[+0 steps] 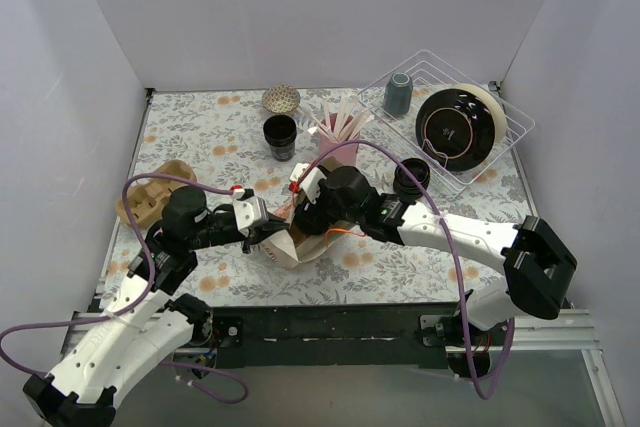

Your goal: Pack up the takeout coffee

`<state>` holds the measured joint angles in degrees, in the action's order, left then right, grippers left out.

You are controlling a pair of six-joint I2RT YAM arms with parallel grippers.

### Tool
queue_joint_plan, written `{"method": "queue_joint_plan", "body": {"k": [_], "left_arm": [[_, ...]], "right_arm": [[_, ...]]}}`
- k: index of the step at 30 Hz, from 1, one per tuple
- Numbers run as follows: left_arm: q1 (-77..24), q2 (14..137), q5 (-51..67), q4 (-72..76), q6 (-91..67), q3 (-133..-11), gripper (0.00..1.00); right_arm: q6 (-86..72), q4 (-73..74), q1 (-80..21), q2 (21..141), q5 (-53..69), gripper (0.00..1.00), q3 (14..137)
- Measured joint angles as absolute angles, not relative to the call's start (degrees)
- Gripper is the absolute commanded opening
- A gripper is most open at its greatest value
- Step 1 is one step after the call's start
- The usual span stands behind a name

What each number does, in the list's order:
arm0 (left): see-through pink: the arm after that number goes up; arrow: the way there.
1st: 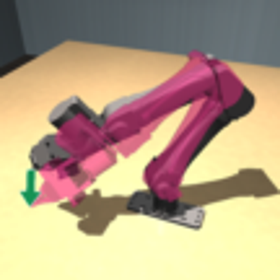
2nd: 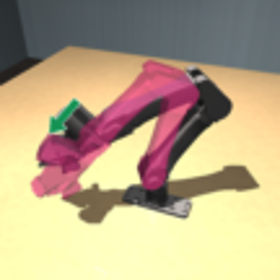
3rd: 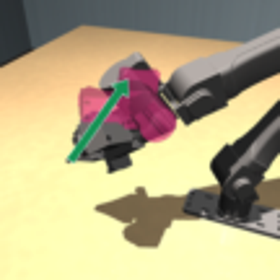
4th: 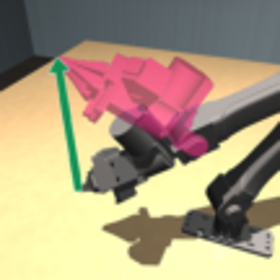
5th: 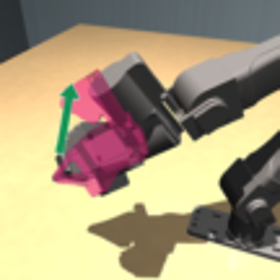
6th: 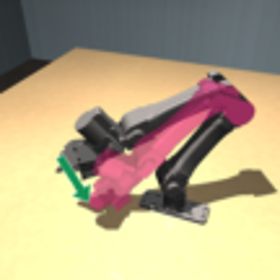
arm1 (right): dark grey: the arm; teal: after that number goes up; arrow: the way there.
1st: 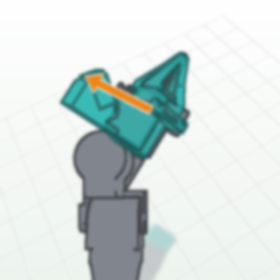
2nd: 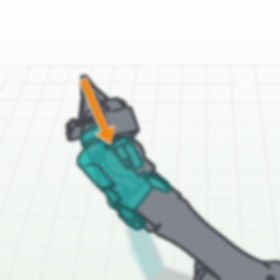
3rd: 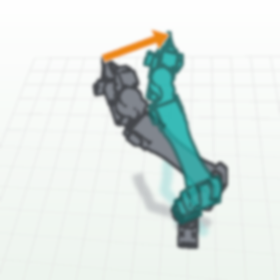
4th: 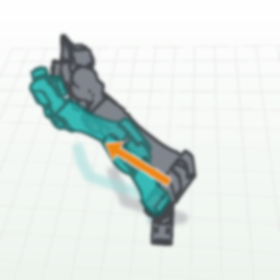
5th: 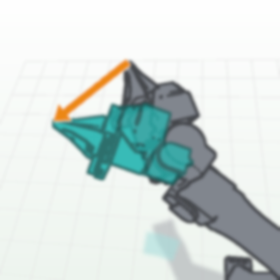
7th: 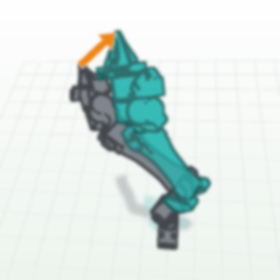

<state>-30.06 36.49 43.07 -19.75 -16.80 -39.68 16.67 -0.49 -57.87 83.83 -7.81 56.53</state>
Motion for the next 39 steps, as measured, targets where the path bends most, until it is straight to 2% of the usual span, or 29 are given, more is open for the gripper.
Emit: {"method": "queue_joint_plan", "body": {"k": [1, 4, 13, 20, 29, 33, 37, 39], "left_arm": [[-30.1, 36.4, 42.9, -19.9, -16.8, -39.7, 0.0], [-30.1, 35.9, 42.5, -20.2, -16.9, -39.4, 0.0], [-30.2, 34.3, 36.4, -20.1, -19.8, -39.0, 0.0], [-30.2, 34.0, 34.6, -20.1, -21.3, -39.0, 0.0], [-30.2, 33.4, 33.2, -20.5, -21.9, -39.0, 0.0], [-30.2, 32.8, 32.7, -21.0, -21.8, -38.9, 0.0], [-30.2, 32.5, 32.3, -21.3, -21.6, -38.9, 0.0], [-30.2, 32.5, 32.2, -21.4, -21.3, -38.9, 0.0]], "right_arm": [[16.7, -0.5, -57.9, 84.1, -7.3, 0.65, 56.7], [16.7, -0.4, -57.8, 84.4, -5.8, 0.63, 56.8], [15.7, 0.5, -57.8, 84.4, -4.1, 0.69, 56.4], [14.8, 2.8, -57.8, 85.0, -2.8, 0.6, 57.0], [13.5, 3.3, -57.7, 86.2, -2.4, 0.33, 58.3], [13.1, 3.5, -57.7, 86.4, -2.4, 0.13, 58.6], [13.1, 3.8, -57.7, 86.4, -2.3, 0.02, 58.8], [13.0, 3.9, -57.7, 86.4, -2.3, 0.01, 58.8]]}}
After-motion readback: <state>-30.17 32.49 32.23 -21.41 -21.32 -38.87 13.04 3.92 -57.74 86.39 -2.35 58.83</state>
